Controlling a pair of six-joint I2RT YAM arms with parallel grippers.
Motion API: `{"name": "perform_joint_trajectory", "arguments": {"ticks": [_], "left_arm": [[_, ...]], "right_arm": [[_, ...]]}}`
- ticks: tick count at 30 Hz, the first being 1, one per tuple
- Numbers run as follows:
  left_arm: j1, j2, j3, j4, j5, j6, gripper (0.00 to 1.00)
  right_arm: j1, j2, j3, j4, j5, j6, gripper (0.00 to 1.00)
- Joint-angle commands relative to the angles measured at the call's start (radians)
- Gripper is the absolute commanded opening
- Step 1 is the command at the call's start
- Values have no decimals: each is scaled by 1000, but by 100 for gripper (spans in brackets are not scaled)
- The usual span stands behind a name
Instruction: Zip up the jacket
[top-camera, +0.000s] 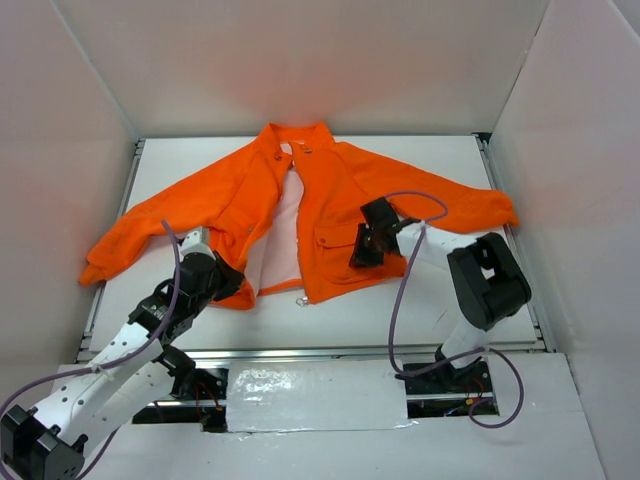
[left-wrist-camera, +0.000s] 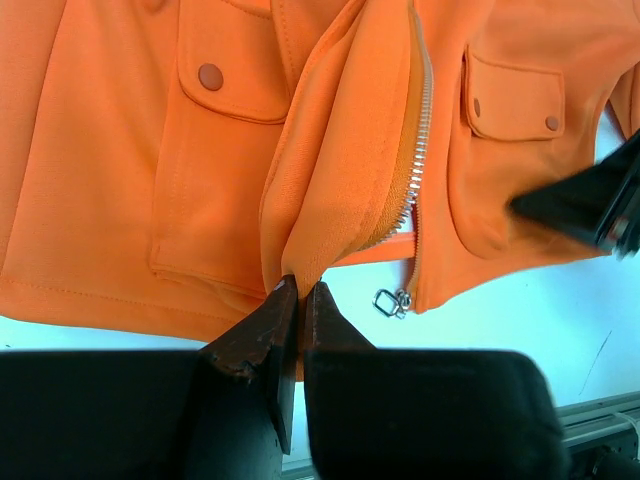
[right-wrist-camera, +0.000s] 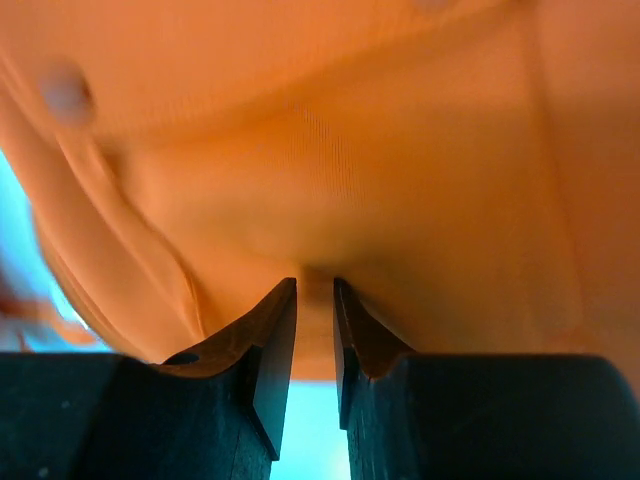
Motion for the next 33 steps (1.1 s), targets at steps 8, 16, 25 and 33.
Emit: {"name": "perform_joint_trajectory", "arguments": {"ticks": [8,16,25,33], "left_arm": [[4,7,48,8,32,56,0],[4,6,60,8,48,64,0],[4,1,66,0,52,78,0],[4,0,62,-3,60,86,0]], "right_arm": [[128,-82,204,-135,78,-323,40],[366,-34,195,-181,167,-469,46],[452,26,218,-184,201,-578,55],[507,109,246,-195,263,-570,55]]}}
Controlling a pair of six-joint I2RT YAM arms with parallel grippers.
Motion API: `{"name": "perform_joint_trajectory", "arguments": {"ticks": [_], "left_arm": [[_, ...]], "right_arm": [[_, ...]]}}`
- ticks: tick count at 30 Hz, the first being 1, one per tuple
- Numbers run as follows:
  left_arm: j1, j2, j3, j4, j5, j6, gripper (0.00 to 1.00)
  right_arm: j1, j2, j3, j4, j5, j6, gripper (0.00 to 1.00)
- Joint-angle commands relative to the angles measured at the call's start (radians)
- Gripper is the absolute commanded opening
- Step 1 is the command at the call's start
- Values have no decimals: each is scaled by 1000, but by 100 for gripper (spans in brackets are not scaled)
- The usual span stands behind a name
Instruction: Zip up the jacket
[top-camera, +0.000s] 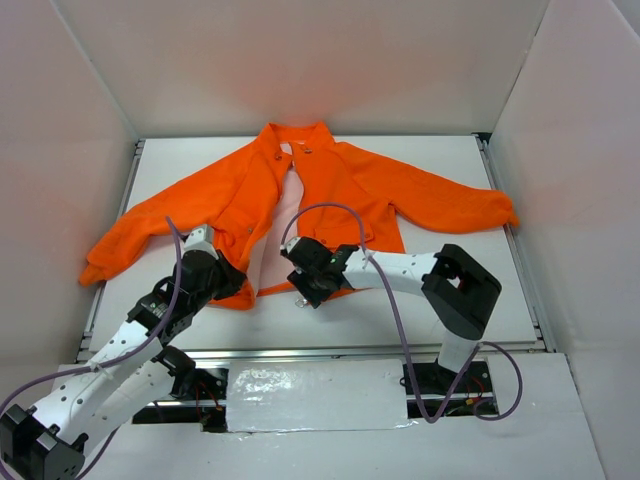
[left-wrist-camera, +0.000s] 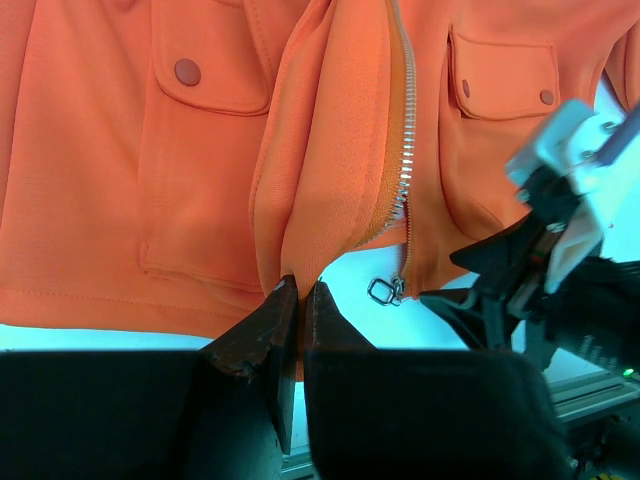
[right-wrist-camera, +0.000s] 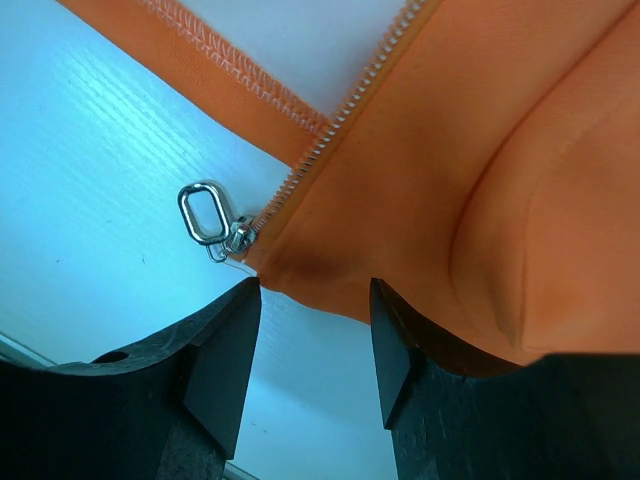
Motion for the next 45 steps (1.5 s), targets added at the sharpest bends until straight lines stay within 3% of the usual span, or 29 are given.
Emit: {"name": "perform_joint_trajectory", "arguments": {"ticks": [1,10,20,35,38,42,43,45], "left_arm": [[4,-15,33,14,11,31,0],[4,-10,27,23,27,36,0],[4,-4,23,29,37,39,0],[4,1,19,34,44,45,0],[4,1,19,34,47,46,0],[4,-5,18,27,41,48,0],[4,-5,18,27,41,48,0],[4,-5,19,29,44,48,0]], "right_arm": [[17,26,40,-2,52,-9,55],[19,37,52,29,105,27,55],[19,-29,29,60,24,25,55],[19,94,47,63,27,31,54],[19,123,50,45,13,42,44],[19,121,26,49,-32,65,16],[19,121,17,54,-43,70,5],[19,124,9,57,-63,83,0]]}}
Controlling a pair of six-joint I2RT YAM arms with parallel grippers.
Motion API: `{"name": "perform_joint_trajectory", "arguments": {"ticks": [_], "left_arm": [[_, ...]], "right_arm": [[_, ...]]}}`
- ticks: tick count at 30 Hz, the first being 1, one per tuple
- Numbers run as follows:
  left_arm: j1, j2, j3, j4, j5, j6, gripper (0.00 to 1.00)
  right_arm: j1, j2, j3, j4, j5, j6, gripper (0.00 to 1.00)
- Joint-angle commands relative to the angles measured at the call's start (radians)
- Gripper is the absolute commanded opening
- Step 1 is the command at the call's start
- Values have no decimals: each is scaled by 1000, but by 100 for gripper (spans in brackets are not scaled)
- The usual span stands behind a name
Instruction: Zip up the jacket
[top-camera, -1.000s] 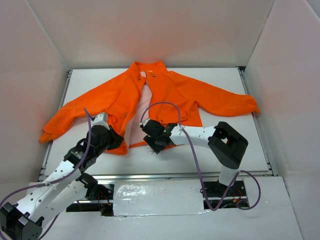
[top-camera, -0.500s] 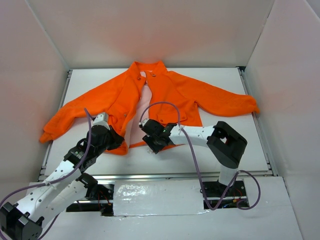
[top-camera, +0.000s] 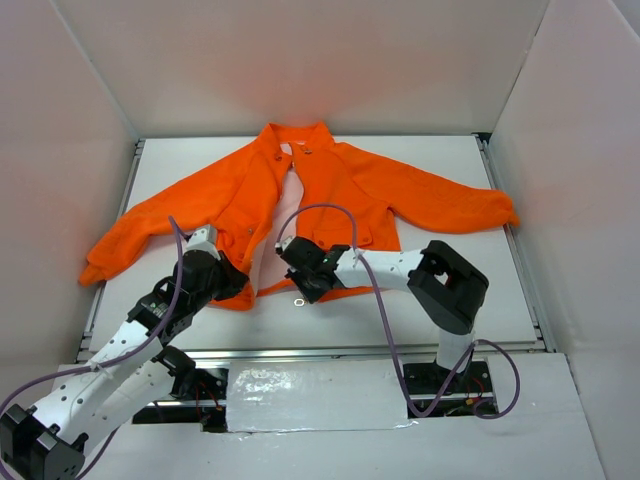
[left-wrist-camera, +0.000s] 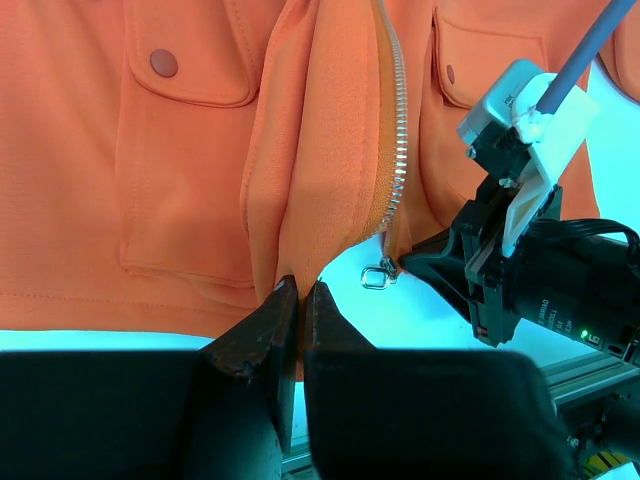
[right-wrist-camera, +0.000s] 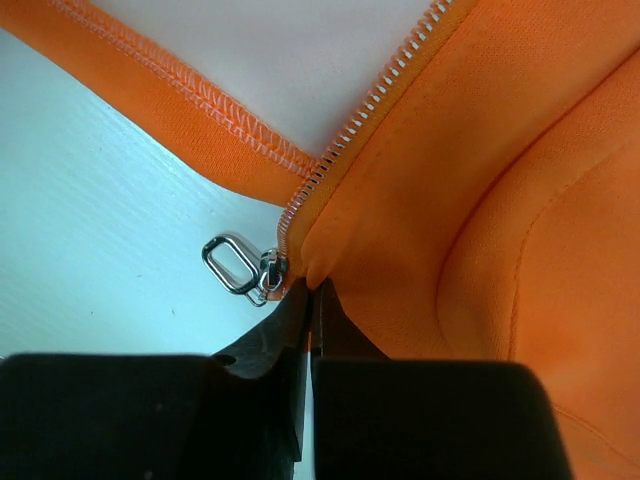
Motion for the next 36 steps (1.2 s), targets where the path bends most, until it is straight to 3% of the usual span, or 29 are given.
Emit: {"name": "perform_joint_trajectory", "arguments": {"ticks": [1,5,9,17,23,27,36], "left_arm": [[4,-6,19,29,6,25,0],[4,3,19,39,15,25,0],[6,28,4,87,64,20,0],[1,51,-59,400,219,8,0],[0,95,-79,596,262,-7,0],[-3,117,-122,748,299,-27,0],[-8,171,-163,876,320,-38,0]], "right_arm": [[6,36,-33,7,-53,32,0],[7,-5,-42,18,-19,83,0],[4,-141,-56,53,94,274,0],[4,-392,-149,138,190,566,0],[4,-475,-253,257,161,644,0],[4,-539,-394,489,101,620,0],[6,-553,-457,625,75,597,0]]}}
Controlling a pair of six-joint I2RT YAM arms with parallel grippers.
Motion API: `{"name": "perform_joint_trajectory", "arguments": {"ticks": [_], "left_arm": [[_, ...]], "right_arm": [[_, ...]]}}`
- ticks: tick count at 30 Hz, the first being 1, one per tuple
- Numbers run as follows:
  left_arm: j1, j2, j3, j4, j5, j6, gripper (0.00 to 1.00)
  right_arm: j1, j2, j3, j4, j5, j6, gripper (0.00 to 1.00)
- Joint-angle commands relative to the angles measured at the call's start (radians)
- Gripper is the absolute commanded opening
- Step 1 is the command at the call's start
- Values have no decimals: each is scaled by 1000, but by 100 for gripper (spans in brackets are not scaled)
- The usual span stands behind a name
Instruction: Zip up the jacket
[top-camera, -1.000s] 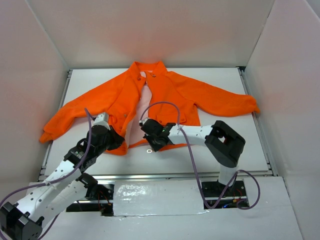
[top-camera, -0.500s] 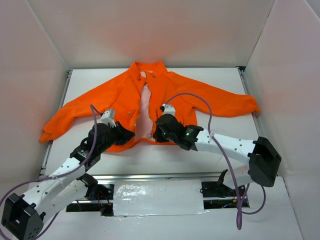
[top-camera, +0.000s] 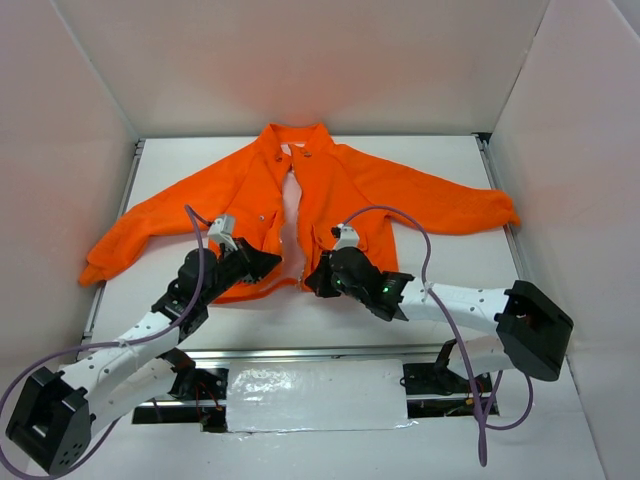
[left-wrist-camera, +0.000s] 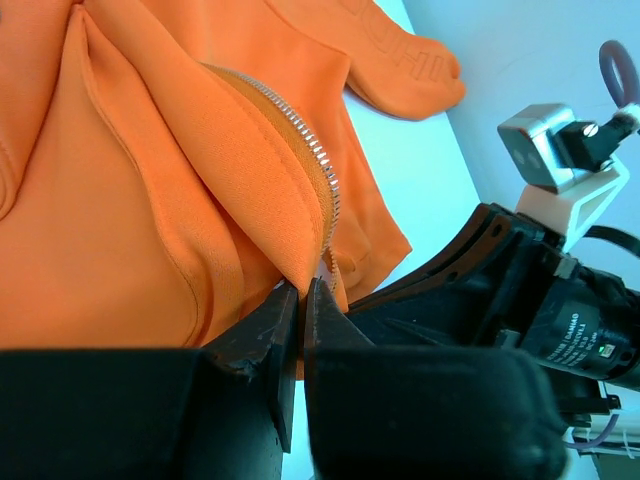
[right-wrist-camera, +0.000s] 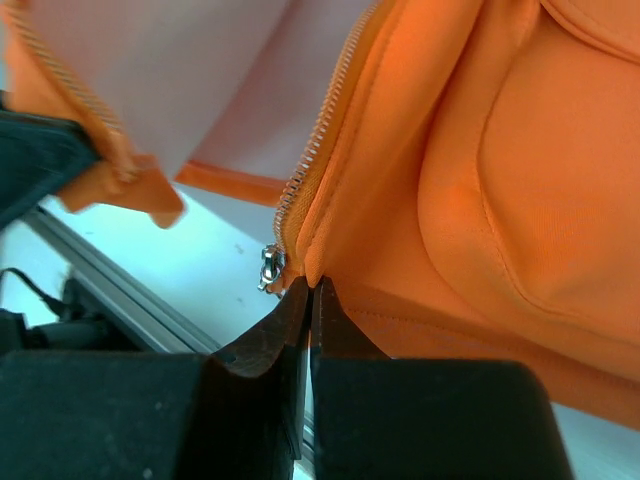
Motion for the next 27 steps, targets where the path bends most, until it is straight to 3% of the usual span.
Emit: {"name": "perform_joint_trajectory", "arguments": {"ticks": [1,27], "left_arm": [[-7,11,-25,172,46,-31,0],[-11,48,-98,332,120,-79,0]], "right_arm": [[5,-39,-2,139,-25,9,0],[5,-66,-44,281,-79,13,0]]}}
